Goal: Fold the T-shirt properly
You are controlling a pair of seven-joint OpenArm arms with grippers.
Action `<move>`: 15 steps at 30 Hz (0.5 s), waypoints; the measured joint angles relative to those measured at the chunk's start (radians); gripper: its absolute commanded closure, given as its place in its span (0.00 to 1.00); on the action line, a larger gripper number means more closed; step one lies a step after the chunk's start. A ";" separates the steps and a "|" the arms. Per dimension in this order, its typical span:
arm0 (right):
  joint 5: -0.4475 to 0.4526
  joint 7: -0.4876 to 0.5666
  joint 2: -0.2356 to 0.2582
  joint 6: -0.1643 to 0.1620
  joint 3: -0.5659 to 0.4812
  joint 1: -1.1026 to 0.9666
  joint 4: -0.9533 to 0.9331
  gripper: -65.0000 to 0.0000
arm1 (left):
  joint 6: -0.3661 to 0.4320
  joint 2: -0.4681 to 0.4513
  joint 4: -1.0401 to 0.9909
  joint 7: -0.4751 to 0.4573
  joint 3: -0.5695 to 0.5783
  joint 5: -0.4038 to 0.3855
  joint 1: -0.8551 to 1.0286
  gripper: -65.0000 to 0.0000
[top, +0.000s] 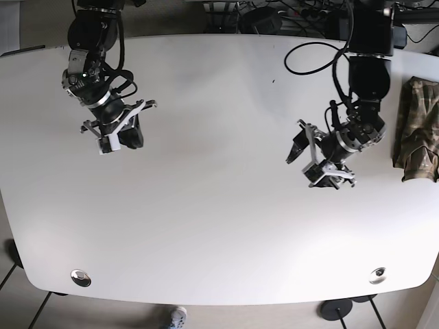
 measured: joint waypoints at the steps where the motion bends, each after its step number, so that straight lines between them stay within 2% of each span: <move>1: 0.010 0.008 -0.004 0.008 0.022 0.000 -0.002 0.91 | 0.003 0.040 0.003 -0.001 -0.005 0.026 0.019 0.37; 2: 0.018 0.010 -0.008 0.019 0.037 0.002 -0.012 0.91 | 0.003 0.067 0.003 0.000 -0.007 0.042 0.032 0.40; 4: 0.016 0.010 -0.007 0.022 0.076 -0.008 -0.032 0.91 | 0.003 0.127 0.012 -0.013 -0.007 0.075 0.063 0.43; 6: 0.007 0.005 0.017 0.015 0.095 -0.026 -0.042 0.91 | 0.016 0.182 0.027 -0.079 -0.004 0.117 0.108 0.43; 8: 0.007 0.021 0.034 0.015 0.100 -0.037 -0.058 0.91 | 0.114 0.219 0.029 -0.128 0.047 0.158 0.160 0.43; 10: 0.008 0.096 0.031 0.016 0.099 -0.056 -0.071 0.91 | 0.204 0.229 0.035 -0.200 0.092 0.162 0.227 0.43; 13: 0.009 0.217 0.057 0.012 0.090 -0.145 -0.072 0.91 | 0.453 0.235 0.105 -0.329 0.121 0.162 0.378 0.43; 15: 0.008 0.268 0.058 0.008 0.093 -0.184 -0.073 0.91 | 0.519 0.240 0.147 -0.431 0.123 0.161 0.465 0.43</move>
